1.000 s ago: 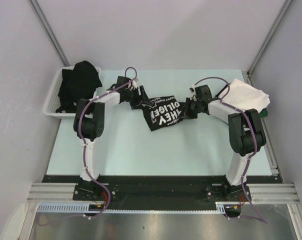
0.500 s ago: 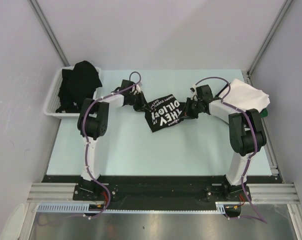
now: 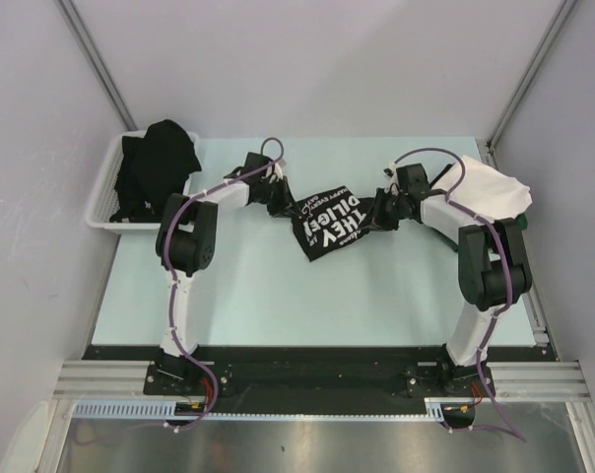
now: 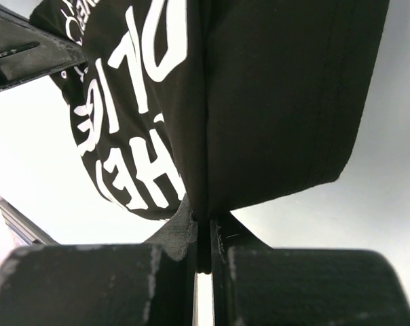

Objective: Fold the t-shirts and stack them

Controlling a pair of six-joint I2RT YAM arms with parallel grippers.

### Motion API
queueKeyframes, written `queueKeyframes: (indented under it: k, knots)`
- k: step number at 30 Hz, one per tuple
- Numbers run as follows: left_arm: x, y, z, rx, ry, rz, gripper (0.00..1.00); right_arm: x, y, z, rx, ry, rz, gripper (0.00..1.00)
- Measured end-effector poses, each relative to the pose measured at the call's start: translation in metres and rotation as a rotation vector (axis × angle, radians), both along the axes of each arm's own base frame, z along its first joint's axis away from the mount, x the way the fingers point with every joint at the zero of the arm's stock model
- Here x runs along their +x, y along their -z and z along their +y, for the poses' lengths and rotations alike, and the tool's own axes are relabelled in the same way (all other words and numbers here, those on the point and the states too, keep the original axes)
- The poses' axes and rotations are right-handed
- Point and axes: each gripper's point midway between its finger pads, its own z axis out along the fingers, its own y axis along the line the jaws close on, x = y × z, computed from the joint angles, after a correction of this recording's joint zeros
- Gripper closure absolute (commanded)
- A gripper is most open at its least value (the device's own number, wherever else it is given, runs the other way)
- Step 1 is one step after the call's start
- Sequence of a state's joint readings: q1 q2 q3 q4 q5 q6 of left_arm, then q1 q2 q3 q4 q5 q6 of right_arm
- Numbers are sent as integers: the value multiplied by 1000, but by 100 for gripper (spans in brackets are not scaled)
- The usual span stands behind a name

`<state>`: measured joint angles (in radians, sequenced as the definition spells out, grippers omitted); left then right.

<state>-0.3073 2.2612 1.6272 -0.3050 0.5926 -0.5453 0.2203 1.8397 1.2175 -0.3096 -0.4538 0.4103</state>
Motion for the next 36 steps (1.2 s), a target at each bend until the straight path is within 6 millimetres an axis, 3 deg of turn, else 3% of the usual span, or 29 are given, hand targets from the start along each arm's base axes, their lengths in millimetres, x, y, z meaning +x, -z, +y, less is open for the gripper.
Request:
queueKeyframes:
  k: [3, 9, 13, 20, 25, 31, 36]
  knots:
    - [6, -14, -7, 7, 7, -24, 100, 2, -6, -9, -4, 15, -8, 100]
    - [30, -75, -30, -29, 32, -138, 100, 14, -26, -25, -26, 43, -51, 100]
    - [40, -116, -47, -61, 50, -217, 100, 26, -50, -39, -42, 62, -107, 100]
    - [41, -168, -79, -125, 81, -298, 100, 50, -94, -78, -105, 123, -204, 100]
    - [36, -188, -111, -190, 98, -320, 100, 61, -119, -108, -164, 172, -251, 100]
    - [30, -193, -147, -260, 103, -309, 100, 70, -147, -137, -222, 212, -300, 100]
    - [23, -201, -169, -306, 104, -319, 100, 75, -164, -173, -270, 278, -329, 100]
